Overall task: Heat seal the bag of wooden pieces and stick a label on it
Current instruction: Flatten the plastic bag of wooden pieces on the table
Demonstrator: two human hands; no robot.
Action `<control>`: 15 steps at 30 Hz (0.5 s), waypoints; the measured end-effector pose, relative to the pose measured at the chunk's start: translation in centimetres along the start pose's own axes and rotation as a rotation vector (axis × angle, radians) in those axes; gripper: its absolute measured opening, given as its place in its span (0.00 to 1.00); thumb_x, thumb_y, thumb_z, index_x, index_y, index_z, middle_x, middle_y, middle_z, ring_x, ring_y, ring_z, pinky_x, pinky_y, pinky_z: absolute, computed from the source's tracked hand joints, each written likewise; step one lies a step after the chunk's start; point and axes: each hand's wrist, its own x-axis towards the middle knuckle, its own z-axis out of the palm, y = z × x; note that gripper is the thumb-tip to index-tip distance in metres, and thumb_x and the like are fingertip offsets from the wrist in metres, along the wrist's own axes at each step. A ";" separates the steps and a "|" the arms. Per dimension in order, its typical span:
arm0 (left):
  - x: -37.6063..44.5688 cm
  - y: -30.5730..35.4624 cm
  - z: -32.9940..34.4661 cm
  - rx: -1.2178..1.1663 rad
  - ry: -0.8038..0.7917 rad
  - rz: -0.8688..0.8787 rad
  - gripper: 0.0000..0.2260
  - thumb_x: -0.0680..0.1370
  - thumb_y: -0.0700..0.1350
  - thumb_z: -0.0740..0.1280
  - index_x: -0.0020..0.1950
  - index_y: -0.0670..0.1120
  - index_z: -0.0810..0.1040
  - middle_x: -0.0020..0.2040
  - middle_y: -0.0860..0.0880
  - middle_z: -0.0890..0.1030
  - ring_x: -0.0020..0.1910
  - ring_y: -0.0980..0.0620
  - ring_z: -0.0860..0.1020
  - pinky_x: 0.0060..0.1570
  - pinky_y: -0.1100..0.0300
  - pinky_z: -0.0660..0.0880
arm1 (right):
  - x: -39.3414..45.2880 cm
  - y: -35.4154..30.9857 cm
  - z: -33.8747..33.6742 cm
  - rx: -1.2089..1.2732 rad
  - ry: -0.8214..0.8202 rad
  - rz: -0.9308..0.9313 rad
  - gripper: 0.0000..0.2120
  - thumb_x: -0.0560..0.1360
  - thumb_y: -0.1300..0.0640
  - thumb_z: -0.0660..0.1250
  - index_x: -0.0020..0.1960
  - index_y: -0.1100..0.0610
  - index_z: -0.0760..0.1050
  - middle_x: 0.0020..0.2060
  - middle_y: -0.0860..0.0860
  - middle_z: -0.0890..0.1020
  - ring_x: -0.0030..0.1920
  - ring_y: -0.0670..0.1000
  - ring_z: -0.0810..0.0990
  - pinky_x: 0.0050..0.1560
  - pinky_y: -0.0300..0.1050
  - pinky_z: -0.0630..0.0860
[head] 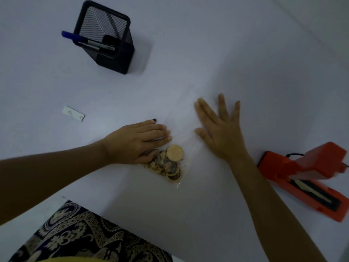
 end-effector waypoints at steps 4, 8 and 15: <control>0.2 0.0 -0.1 -0.008 -0.005 -0.008 0.19 0.80 0.50 0.60 0.68 0.42 0.74 0.65 0.44 0.77 0.66 0.46 0.74 0.70 0.49 0.66 | 0.8 0.1 -0.7 0.042 0.050 0.139 0.33 0.80 0.36 0.38 0.78 0.53 0.52 0.78 0.48 0.56 0.77 0.63 0.44 0.71 0.72 0.39; -0.2 0.3 0.0 -0.002 -0.009 0.004 0.20 0.80 0.50 0.60 0.69 0.43 0.73 0.65 0.43 0.77 0.66 0.45 0.74 0.69 0.48 0.67 | 1.8 -4.3 -1.4 0.054 0.056 -0.096 0.35 0.79 0.35 0.40 0.77 0.55 0.56 0.77 0.49 0.60 0.77 0.61 0.46 0.71 0.72 0.41; 0.0 0.2 -0.3 -0.003 -0.004 -0.006 0.19 0.80 0.49 0.60 0.68 0.42 0.74 0.65 0.44 0.77 0.66 0.46 0.74 0.70 0.49 0.66 | 4.2 -1.5 -1.8 0.044 0.051 0.080 0.33 0.79 0.36 0.37 0.78 0.51 0.52 0.78 0.46 0.57 0.77 0.63 0.44 0.70 0.73 0.40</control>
